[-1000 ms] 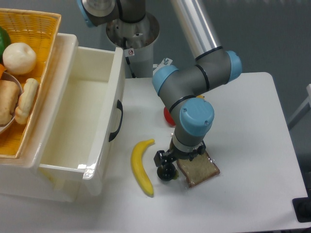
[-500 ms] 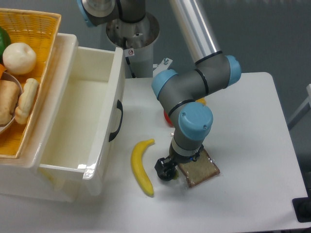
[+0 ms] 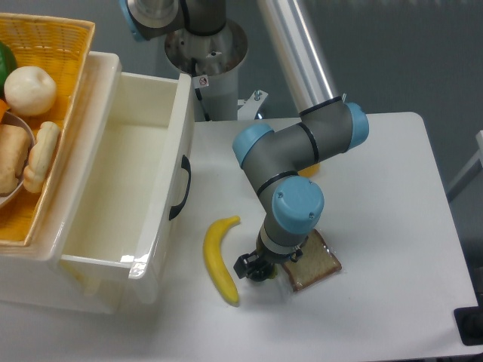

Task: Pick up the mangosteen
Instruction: 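Close the gripper fingers around the mangosteen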

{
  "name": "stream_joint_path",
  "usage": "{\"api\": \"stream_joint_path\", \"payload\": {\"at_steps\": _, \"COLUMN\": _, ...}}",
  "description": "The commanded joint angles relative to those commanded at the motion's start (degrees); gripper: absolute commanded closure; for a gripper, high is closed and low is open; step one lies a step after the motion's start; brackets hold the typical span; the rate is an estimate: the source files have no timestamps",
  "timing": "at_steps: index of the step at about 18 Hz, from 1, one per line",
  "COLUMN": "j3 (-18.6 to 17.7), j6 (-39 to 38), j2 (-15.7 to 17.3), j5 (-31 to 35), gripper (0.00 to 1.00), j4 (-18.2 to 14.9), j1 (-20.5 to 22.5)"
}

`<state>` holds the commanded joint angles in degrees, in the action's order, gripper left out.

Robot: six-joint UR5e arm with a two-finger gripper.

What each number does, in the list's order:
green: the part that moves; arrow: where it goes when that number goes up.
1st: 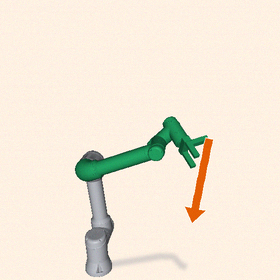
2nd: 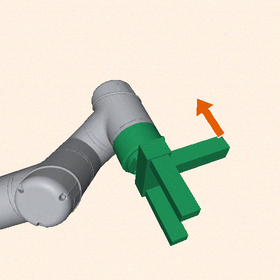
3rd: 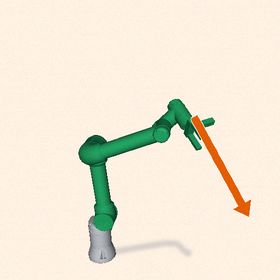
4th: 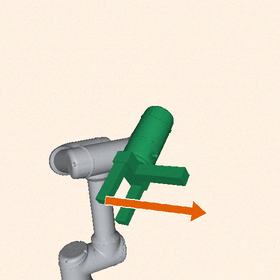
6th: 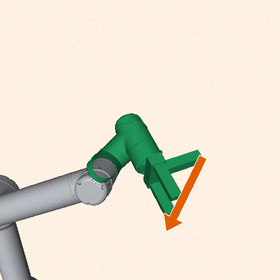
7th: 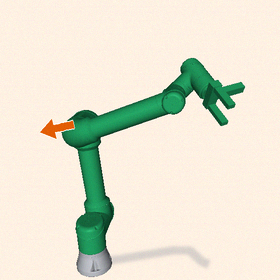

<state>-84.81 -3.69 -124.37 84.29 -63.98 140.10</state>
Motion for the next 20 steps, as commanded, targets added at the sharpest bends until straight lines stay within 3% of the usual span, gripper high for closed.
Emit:
{"api": "stream_joint_path", "payload": {"at_steps": 5, "j3": -0.18, "j6": 0.09, "j2": -0.09, "j5": 0.00, "gripper": 0.00, "j4": 0.00, "j1": -0.53}}
{"api": "stream_joint_path", "payload": {"at_steps": 8, "j3": -0.44, "j6": 0.44, "j2": 0.17, "j5": 0.00, "gripper": 0.07, "j4": 0.00, "j1": -0.53}}
{"api": "stream_joint_path", "payload": {"at_steps": 20, "j3": -0.44, "j6": 0.70, "j2": -0.53, "j5": 0.26, "gripper": 0.07, "j4": 0.17, "j1": -0.53}}
